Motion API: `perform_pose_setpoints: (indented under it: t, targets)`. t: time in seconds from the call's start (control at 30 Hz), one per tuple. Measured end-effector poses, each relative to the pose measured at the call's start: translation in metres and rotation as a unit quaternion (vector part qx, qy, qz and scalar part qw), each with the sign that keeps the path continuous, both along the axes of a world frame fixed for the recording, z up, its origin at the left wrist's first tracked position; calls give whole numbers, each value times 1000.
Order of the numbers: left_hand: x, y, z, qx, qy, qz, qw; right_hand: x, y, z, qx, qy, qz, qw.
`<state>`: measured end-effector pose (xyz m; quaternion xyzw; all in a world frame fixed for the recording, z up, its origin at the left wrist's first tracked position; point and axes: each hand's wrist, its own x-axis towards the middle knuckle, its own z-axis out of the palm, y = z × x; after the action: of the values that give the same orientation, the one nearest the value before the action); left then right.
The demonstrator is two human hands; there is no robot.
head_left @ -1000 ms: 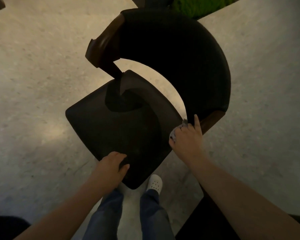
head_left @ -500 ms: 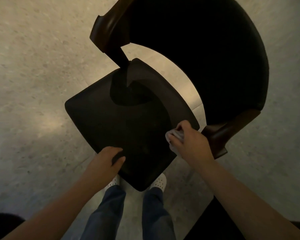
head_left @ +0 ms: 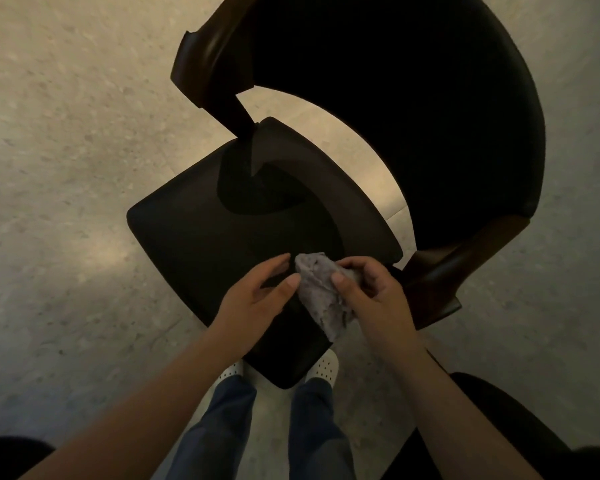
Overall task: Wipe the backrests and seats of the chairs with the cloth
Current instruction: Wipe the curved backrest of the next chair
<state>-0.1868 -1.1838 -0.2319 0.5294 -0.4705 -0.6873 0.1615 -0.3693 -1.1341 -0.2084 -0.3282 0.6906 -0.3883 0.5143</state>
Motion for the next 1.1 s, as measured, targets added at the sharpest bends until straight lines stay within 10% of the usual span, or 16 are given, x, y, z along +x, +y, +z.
perform_pose_setpoints:
  t: [0.3, 0.57, 0.83, 1.1]
  targets:
    - [-22, -13, -1, 15, 44, 23, 999, -4, 2, 6, -17, -32, 8, 999]
    - [-40, -32, 10, -117, -100, -8, 988, -39, 40, 8, -60, 324, -184, 926]
    - [-96, -46, 23, -199, -98, -64, 973, -53, 20, -16, -110, 327, -413, 843]
    - [-161, -49, 27, -234, -20, -57, 970, -72, 6, -38, -102, 216, -414, 878]
